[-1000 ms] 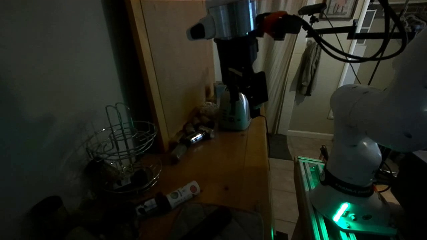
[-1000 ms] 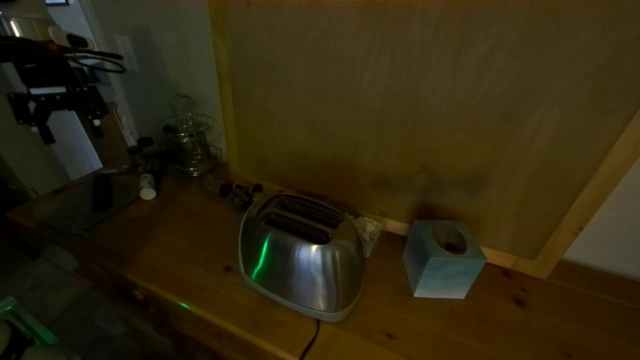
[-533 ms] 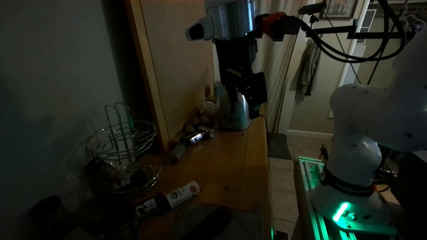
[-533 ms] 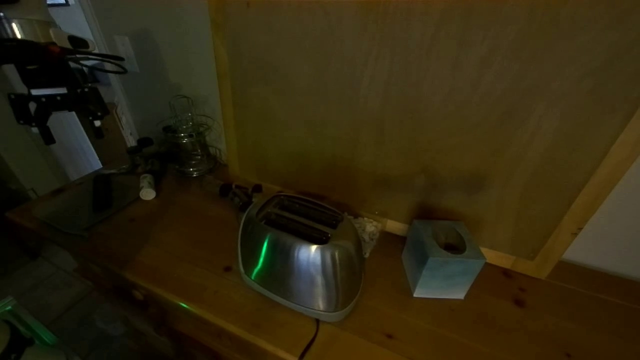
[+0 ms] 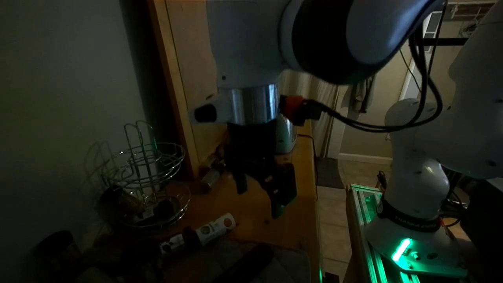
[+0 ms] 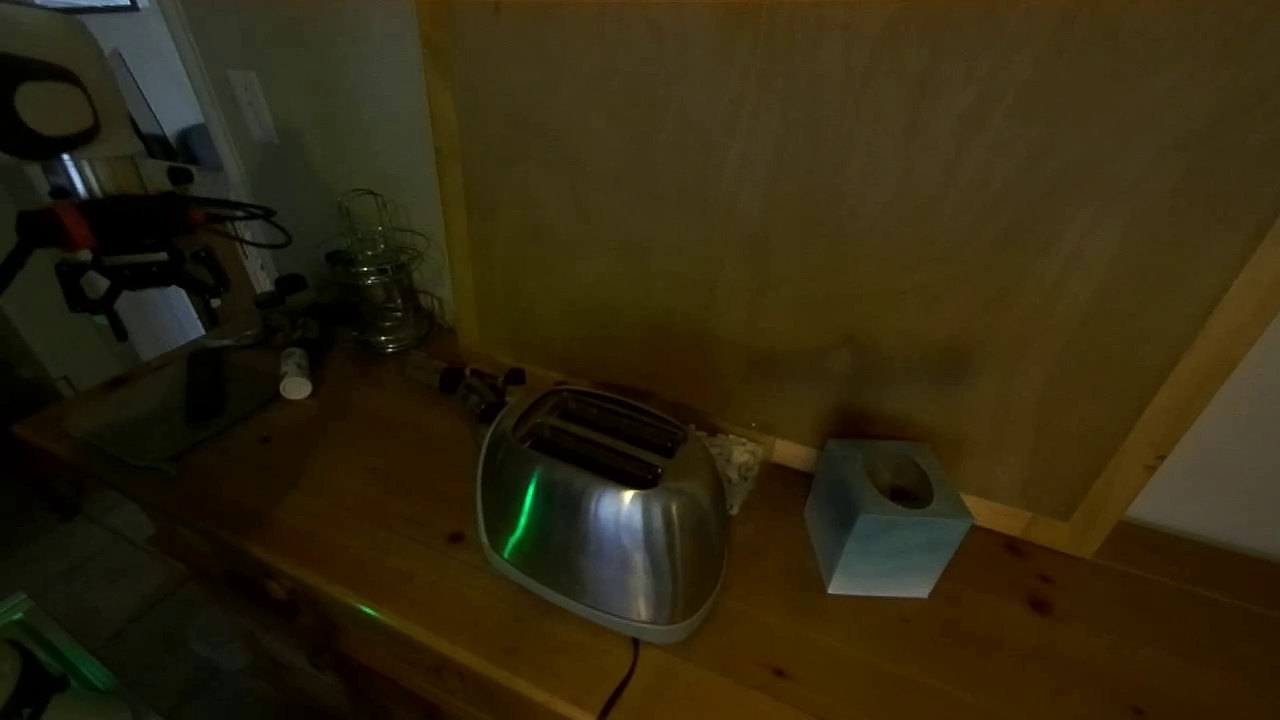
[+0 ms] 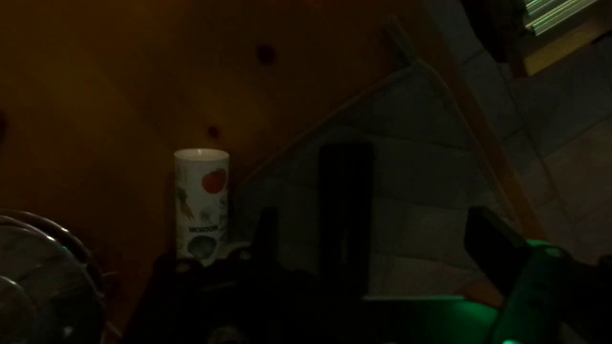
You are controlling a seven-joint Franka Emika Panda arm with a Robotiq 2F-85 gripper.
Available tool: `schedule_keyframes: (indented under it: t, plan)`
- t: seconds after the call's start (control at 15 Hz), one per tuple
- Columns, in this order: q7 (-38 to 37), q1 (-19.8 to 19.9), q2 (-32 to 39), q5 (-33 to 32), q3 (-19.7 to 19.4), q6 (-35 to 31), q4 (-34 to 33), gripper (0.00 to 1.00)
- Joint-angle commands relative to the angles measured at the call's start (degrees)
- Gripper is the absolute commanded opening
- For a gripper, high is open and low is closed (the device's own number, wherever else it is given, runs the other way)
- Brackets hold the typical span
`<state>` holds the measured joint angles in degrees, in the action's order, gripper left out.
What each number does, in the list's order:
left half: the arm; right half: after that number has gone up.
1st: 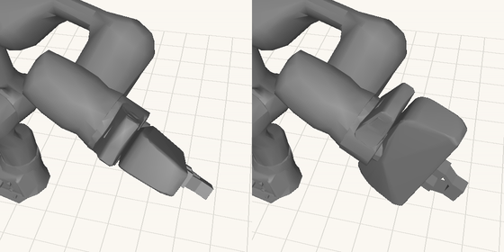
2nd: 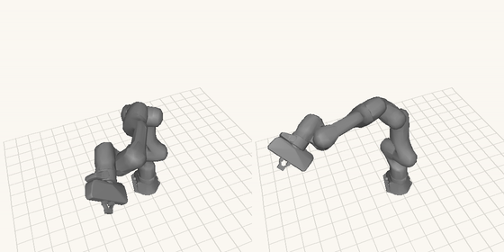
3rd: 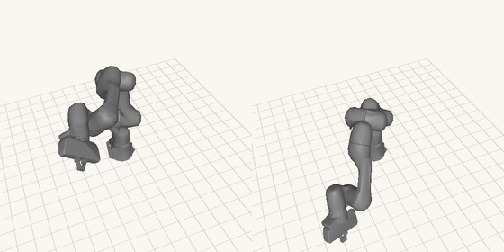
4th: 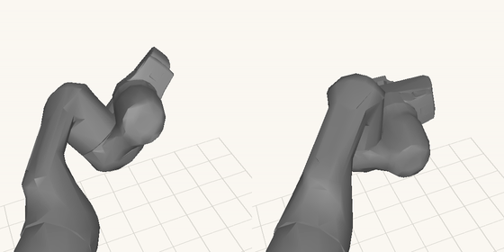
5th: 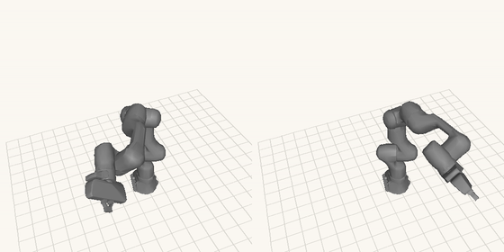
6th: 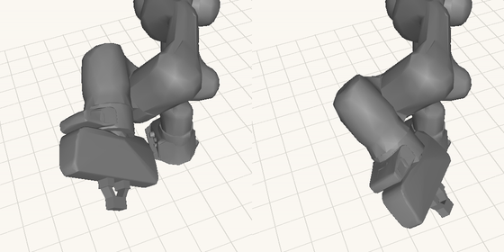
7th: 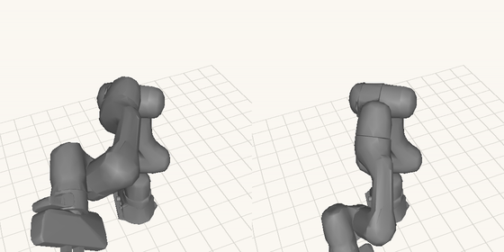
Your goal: Move the remote control to the right then flip it over.
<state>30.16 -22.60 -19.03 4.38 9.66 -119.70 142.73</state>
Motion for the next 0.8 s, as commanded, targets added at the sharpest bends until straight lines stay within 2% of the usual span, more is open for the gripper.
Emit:
schedule_keyframes:
  t: [0.0, 0.4, 0.73]
  plan:
    - [7.4, -1.5, 6.3, 4.0, 0.2, -6.0, 0.7, 1.00]
    - [12.3, 0.2, 12.7, 5.2, 1.4, -9.5, 0.6, 1.00]
    - [12.5, 1.1, 15.2, 6.8, 2.4, -11.1, 0.7, 0.99]
